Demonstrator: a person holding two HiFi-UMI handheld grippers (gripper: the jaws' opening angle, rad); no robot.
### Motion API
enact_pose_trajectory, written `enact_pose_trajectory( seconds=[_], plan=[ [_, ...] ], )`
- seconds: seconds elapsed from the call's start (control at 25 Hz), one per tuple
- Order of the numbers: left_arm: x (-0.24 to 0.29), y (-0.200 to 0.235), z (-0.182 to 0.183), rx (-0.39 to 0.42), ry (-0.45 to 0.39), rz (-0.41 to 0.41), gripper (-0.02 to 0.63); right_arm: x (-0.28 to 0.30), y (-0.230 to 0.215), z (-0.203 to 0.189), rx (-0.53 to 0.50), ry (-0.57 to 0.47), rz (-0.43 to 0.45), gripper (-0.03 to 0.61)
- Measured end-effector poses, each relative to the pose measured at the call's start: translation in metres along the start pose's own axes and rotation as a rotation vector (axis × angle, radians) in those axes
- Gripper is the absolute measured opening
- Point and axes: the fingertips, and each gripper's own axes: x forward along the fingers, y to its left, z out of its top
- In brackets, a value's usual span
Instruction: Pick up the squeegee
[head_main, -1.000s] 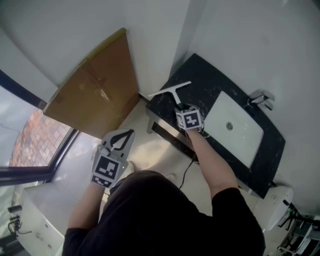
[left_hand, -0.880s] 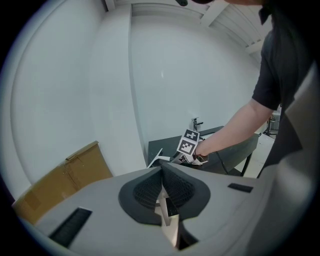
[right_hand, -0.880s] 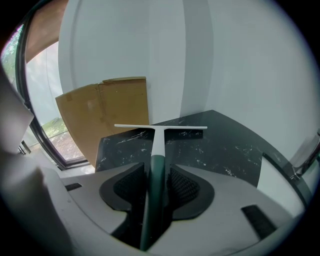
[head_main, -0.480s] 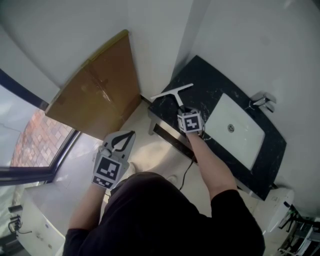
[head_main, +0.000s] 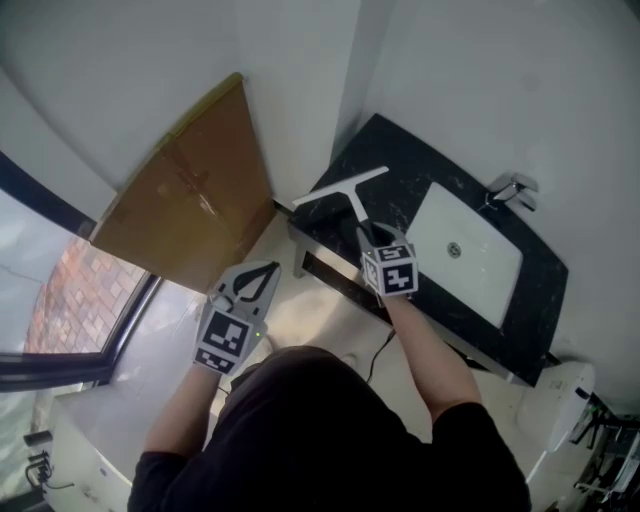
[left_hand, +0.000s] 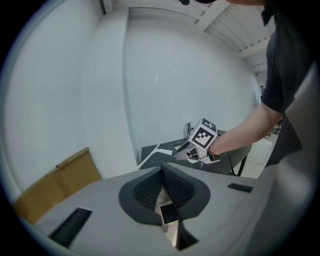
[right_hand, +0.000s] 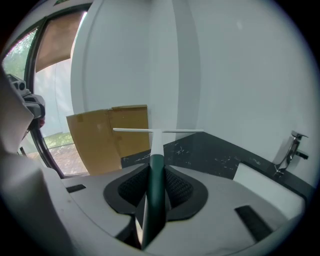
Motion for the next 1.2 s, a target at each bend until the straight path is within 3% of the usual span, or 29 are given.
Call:
enact_pose_trajectory(
  seconds=[0.12, 0.28, 0.6, 1.2],
  plan=[
    [0.003, -0.012, 0.006, 0.033, -0.026, -0.040, 0.003, -0.041, 0.007, 0.005, 0.006, -0.053, 0.000, 0.100],
    [0.004, -0.026, 0.014, 0.011, -0.050, -0.063, 0.003, -0.094, 0.016, 0.012, 0.018, -0.123, -0.005, 0.100],
    [0.012, -0.048, 0.028, 0.042, -0.089, -0.122, 0.003, -0.174, 0.022, 0.025, 0.032, -0.227, -0.052, 0.098],
    [0.009, -0.057, 0.032, 0.061, -0.103, -0.146, 0.003, -0.212, 0.030, 0.017, 0.040, -0.270, -0.094, 0.098]
  ],
)
